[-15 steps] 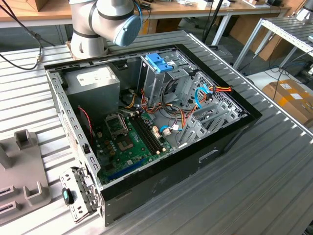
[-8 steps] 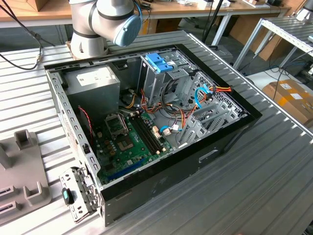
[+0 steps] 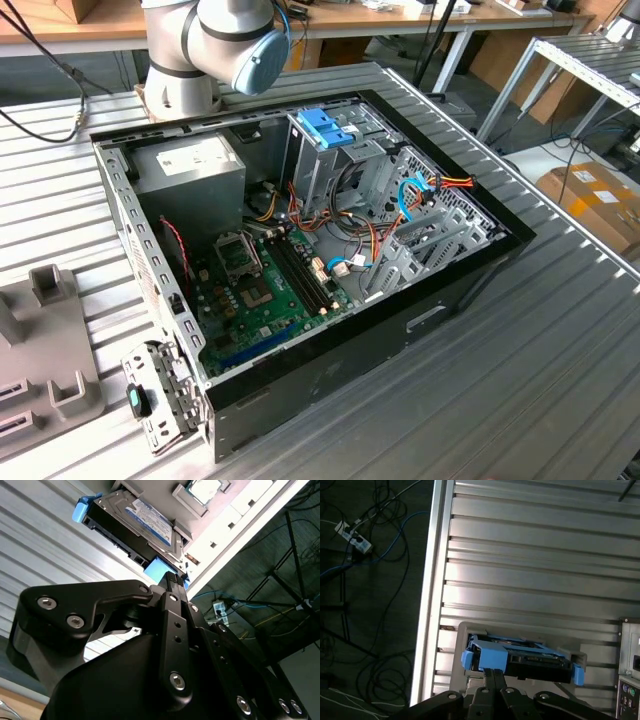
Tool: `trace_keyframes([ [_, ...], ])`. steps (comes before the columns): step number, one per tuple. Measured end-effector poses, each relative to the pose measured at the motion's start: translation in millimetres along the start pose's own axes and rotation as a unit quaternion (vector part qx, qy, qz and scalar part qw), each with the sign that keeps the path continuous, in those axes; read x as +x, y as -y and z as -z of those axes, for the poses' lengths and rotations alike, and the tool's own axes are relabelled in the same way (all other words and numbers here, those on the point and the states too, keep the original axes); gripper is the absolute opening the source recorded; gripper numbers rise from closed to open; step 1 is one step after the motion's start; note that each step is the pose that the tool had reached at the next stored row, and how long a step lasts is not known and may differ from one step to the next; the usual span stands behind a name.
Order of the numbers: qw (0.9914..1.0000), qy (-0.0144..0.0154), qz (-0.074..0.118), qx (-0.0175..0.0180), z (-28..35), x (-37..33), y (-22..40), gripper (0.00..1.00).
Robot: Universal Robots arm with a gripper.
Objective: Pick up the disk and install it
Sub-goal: 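Pick up the disk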
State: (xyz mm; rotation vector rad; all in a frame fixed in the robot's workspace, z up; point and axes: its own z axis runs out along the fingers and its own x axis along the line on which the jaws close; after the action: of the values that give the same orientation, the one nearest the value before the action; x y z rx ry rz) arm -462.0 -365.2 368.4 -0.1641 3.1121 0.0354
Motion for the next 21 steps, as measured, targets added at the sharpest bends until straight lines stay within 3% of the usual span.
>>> trace_keyframes([
  [4,0.99988,-0.0003,0.016,-0.0004,0.0,0.0,0.0,0.11],
  [10,0.99898,-0.0009,0.045,-0.0012,0.0,0.0,0.0,0.11],
  [13,0.99811,-0.0013,0.061,-0.0016,-0.1,0.0,0.0,0.11],
  [15,0.99708,-0.0016,0.076,-0.002,-0.1,0.0,0.0,0.11],
  [21,0.9968,-0.0017,0.08,-0.0021,-0.1,0.0,0.0,0.11],
])
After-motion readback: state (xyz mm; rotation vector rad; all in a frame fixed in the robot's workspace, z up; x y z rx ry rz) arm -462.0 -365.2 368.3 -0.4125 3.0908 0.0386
